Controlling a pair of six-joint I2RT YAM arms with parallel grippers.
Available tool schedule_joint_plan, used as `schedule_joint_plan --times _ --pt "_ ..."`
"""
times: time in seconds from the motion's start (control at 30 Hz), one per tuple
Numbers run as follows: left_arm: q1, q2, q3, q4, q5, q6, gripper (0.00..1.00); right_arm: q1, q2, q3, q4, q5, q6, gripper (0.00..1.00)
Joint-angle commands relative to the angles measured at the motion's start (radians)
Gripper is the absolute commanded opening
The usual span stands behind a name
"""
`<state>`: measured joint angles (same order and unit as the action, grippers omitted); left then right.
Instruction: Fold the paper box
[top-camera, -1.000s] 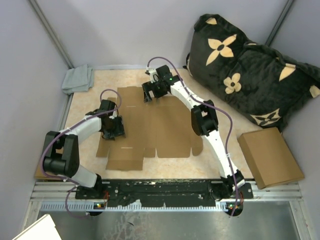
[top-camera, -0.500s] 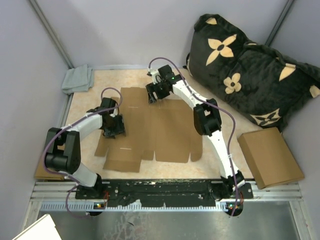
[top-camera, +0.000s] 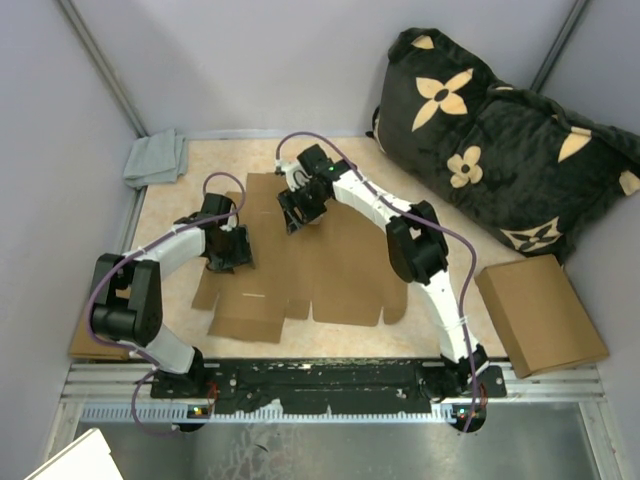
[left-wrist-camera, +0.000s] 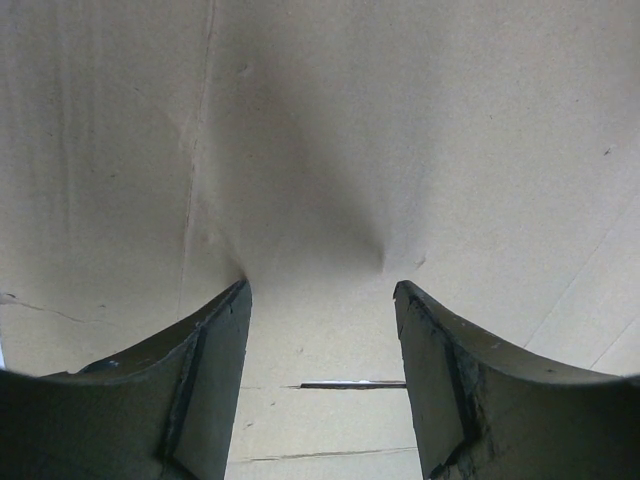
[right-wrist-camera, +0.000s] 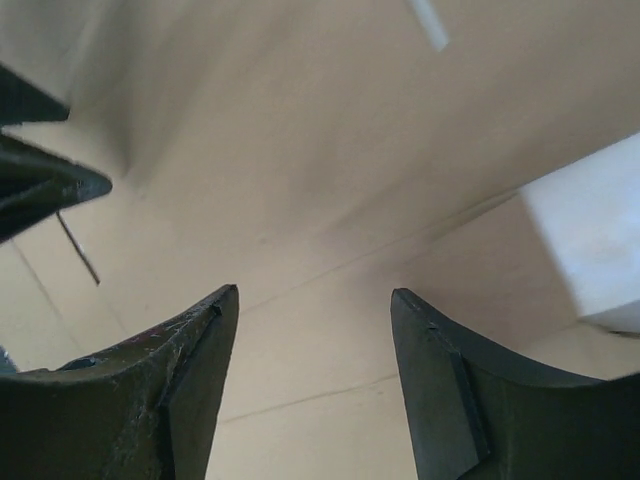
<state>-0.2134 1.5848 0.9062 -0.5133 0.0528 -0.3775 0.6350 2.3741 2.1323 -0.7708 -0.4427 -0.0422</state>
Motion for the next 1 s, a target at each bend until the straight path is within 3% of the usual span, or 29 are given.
schedule_joint_plan --times 0.0,0.17,0.37,0.57,0.63,0.77,0.97 --pt "0.002 0.027 -0.017 0.056 0.044 -0.007 0.65 0.005 -0.108 -0.115 0.039 -0.034 0.033 0.63" --pt "0.002 0.019 -0.028 0.058 0.044 -0.004 0.65 0.005 -0.088 -0.171 0.102 0.018 0.082 0.64" --pt "0.002 0.0 -0.026 0.052 0.031 0.01 0.65 0.005 -0.078 -0.103 0.061 0.019 0.087 0.59" --pt "0.002 0.011 -0.012 0.043 0.022 0.01 0.64 -0.043 -0.13 -0.001 0.074 0.169 0.165 0.58" --pt "0.002 0.008 -0.016 0.045 0.02 0.01 0.64 -0.082 -0.103 0.048 0.09 0.179 0.216 0.6" --pt "0.002 0.006 -0.021 0.046 0.023 0.01 0.64 -0.136 0.003 0.164 0.084 0.183 0.254 0.77" --pt "0.002 0.008 -0.013 0.042 0.027 0.013 0.64 -0.161 0.14 0.283 0.102 0.098 0.247 0.82"
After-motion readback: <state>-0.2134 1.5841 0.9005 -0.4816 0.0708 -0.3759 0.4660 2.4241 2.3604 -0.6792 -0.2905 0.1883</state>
